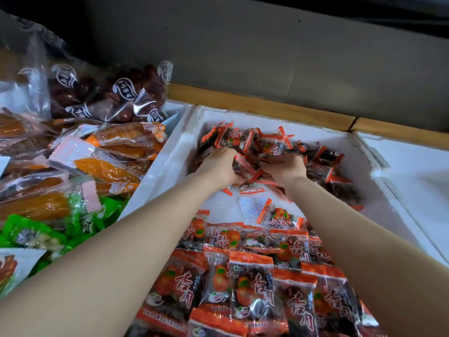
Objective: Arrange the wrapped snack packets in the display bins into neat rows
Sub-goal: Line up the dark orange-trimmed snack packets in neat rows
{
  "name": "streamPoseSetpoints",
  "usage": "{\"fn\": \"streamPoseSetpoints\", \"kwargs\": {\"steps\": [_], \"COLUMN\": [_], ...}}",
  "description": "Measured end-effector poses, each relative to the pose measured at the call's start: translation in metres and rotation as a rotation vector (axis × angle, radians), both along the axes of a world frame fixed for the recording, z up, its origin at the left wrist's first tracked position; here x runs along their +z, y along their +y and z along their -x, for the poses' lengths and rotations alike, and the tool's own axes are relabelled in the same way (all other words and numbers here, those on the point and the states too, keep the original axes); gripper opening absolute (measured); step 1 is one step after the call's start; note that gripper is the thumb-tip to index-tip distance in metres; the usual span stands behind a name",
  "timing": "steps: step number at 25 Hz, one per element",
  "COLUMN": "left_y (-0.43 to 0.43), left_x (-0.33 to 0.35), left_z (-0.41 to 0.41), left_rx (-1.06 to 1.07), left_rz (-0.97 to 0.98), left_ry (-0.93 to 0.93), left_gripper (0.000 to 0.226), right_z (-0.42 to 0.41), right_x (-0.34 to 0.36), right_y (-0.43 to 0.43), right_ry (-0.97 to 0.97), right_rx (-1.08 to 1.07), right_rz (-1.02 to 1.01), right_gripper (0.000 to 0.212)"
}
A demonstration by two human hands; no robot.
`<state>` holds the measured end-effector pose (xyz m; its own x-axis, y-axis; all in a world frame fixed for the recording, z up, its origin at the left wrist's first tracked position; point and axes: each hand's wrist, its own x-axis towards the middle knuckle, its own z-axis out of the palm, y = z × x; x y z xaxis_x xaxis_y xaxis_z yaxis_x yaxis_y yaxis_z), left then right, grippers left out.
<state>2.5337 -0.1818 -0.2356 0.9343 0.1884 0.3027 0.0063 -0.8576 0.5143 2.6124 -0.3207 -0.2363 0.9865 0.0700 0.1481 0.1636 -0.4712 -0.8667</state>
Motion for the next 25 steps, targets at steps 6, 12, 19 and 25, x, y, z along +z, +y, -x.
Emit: {"fn": "streamPoseSetpoints", "kwargs": {"steps": [6,12,19,25], "left_y": [-0.011,-0.017,-0.055,-0.035], "left_x": [0.019,0.02,0.013,0.008], "left_z": [0.023,0.053,0.066,0.07], "left_rx": [0.015,0.096,-0.147,-0.237], "left_rz": [0.27,0.527,1.044,0.953], "left_ry": [-0.354,-0.38,0.091,-0.035], "left_gripper": [0.043,0.038,0.065,0.024], "right_z": [0.024,0.074,0.09,0.089], "right_x": [0.031,0.053,0.055,0.062], "right_y": [-0.033,-0.055,-0.033,-0.032], "right_ry": [-0.351,-0.434,-0.357,-0.301], "right_rx": [-0.165,0.113,0.363,0.32], "right_rz": [0.181,0.087,0.076,-0.169], "right_gripper": [0.015,0.019,0.033,0.017]}}
